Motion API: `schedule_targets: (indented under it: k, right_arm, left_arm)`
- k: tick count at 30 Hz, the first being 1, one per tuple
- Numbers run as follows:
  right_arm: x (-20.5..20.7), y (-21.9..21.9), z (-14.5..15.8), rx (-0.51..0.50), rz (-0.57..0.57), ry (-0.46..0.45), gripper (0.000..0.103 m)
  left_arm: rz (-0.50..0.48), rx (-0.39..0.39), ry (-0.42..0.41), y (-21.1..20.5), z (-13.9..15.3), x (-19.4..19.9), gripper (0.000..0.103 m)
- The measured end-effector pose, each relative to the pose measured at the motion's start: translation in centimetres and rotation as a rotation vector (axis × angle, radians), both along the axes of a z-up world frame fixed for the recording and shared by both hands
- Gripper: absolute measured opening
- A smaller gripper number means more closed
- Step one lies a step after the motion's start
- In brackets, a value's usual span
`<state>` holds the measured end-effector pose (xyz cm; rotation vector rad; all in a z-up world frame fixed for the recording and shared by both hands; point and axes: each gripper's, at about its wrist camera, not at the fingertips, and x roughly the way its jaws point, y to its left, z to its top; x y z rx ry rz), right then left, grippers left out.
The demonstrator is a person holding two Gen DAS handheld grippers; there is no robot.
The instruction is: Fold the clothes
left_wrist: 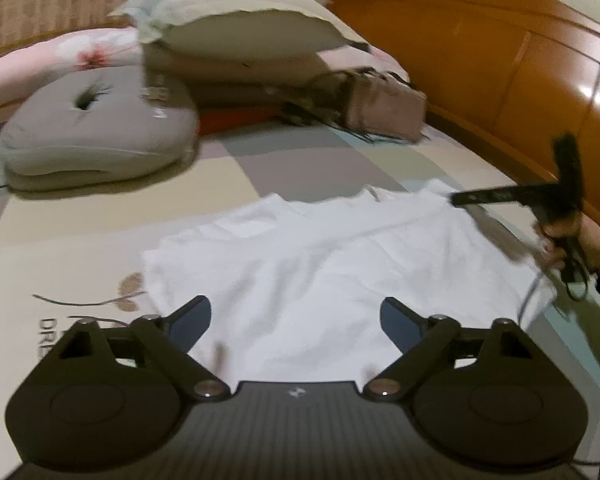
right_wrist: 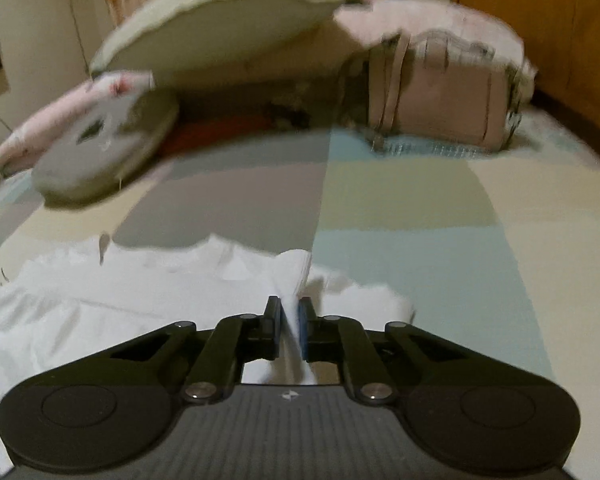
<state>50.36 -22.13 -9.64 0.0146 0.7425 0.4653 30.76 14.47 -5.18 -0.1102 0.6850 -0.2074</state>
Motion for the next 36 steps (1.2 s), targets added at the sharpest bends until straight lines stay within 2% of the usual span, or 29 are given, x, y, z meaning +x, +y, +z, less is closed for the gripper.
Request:
schedule_targets:
  k: [2,4,6,8,9,11,14,15,22,24,26,30,33,36]
  right_arm:
    - [0.0,-0.5,0.0,0.002,-0.022,-0.004,0.011]
    - [0.1,-1.1,0.1,0.004,-0.043,-0.009,0.011]
    - [0.3,-1.1,-0.3,0.001,-0.045,0.005,0.012]
    - [0.2,-1.0,-0.5,0.004,-0.045,0.003,0.016]
    - [0.1,-1.1,-0.5,0.015,-0.048,0.008,0.017]
    - [0.2,-1.4,-0.6,0.030,-0.052,0.021,0.019]
    - [0.0,-1.6,-0.7,0.026,-0.051,0.018,0.023]
    - [0.0,-1.6,-0.8,0.026,-0.051,0.016,0.023]
    - [-0.2,-1.2,-0.9,0.008,-0.051,-0.013,0.023]
    - [-0.6,-0.8,-0.8,-0.019,-0.043,-0.037,0.023]
    - [-1.2,-0.5,-0.6,-0.046,-0.031,-0.070,0.012]
    - [-1.8,-0.4,0.6,-0.037,-0.041,-0.134,0.010]
    - [-1.0,0.0,0.4,-0.042,-0.050,-0.116,0.010]
    - [-0.2,0.5,-0.3,-0.066,-0.057,-0.087,0.012]
  left_arm:
    - [0.023,-0.031,0.001,1.2,0.1,0.5,0.085]
    - [0.044,-0.061,0.018,2.2,-0.2,1.6,0.075]
    - [0.066,-0.101,0.048,3.2,-0.9,3.1,0.060]
    - [0.089,-0.134,0.082,4.2,-1.7,4.7,0.055]
    - [0.115,-0.139,0.104,4.8,-2.2,5.6,0.049]
    - [0.148,-0.178,0.132,5.9,-2.8,6.9,0.045]
    - [0.137,-0.212,0.153,6.8,-3.5,8.6,0.045]
    - [0.129,-0.210,0.158,6.8,-3.7,9.2,0.045]
    - [0.068,-0.071,0.162,4.4,-4.6,10.9,0.042]
    - [0.037,-0.017,0.129,3.2,-4.4,10.4,0.024]
    - [0.036,0.046,0.100,2.4,-4.3,9.8,0.014]
    - [0.074,0.027,0.025,3.0,-2.8,9.2,0.010]
    - [0.114,0.011,-0.003,3.5,-2.2,10.1,0.010]
    - [0.118,0.044,0.052,3.4,-3.5,11.5,0.010]
